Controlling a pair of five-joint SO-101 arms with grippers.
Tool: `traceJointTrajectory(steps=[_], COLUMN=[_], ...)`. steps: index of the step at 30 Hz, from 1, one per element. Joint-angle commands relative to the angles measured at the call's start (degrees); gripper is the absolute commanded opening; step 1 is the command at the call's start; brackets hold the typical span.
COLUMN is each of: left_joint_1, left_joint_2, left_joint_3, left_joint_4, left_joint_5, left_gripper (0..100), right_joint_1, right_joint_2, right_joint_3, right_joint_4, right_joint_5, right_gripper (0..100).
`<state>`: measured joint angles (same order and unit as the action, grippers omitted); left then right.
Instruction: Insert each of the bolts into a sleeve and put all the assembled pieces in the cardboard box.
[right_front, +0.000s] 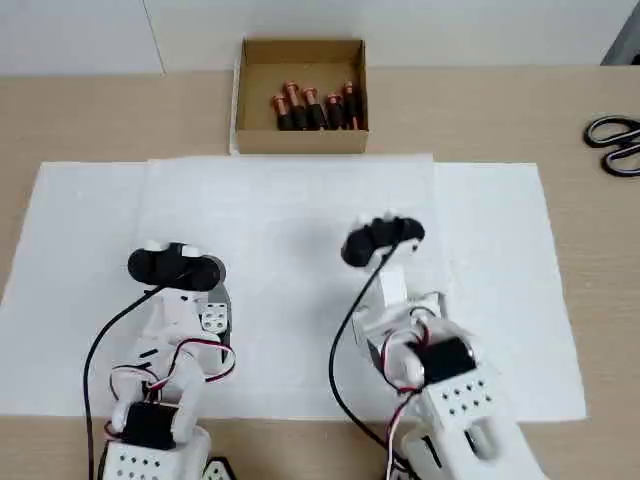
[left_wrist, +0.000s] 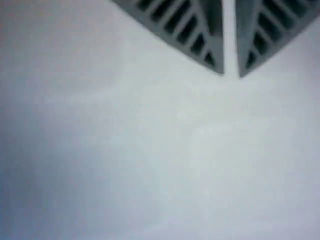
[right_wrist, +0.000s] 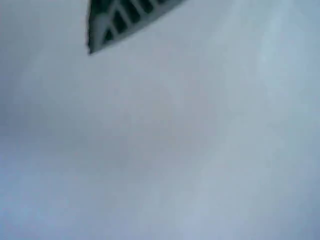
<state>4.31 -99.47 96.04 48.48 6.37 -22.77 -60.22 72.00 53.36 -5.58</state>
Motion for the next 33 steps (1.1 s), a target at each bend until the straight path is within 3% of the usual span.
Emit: traceJointTrajectory(steps=[1, 3, 4, 10, 20, 33], left_joint_1=[-1.05, -2.90, -4.04, -6.15, -6.15, -6.15], left_joint_2=[-0.18, -0.18, -0.18, -0.18, -0.18, -0.18], left_joint_3=[0.40, 0.31, 0.31, 0.31, 0.31, 0.31], left_joint_4=[-2.11, -2.46, -2.46, -2.46, -2.46, -2.46], left_joint_5=[1.93, 1.85, 1.85, 1.85, 1.85, 1.85], left_gripper=[1, 1, 1, 1, 1, 1], right_joint_1=[3.56, 7.34, 9.36, 16.22, 17.54, 17.54], right_joint_2=[-7.43, -10.68, -12.18, -21.49, -44.35, -43.74], right_joint_3=[1.76, 3.25, 4.31, 16.70, 24.53, 24.35], right_joint_4=[-1.36, -1.19, -1.27, -1.27, -0.48, 0.31], right_joint_5=[0.35, 0.35, 0.35, 0.35, 0.44, 0.35], right_gripper=[16.5, 2.4, 0.0, 3.9, 3.9, 3.9])
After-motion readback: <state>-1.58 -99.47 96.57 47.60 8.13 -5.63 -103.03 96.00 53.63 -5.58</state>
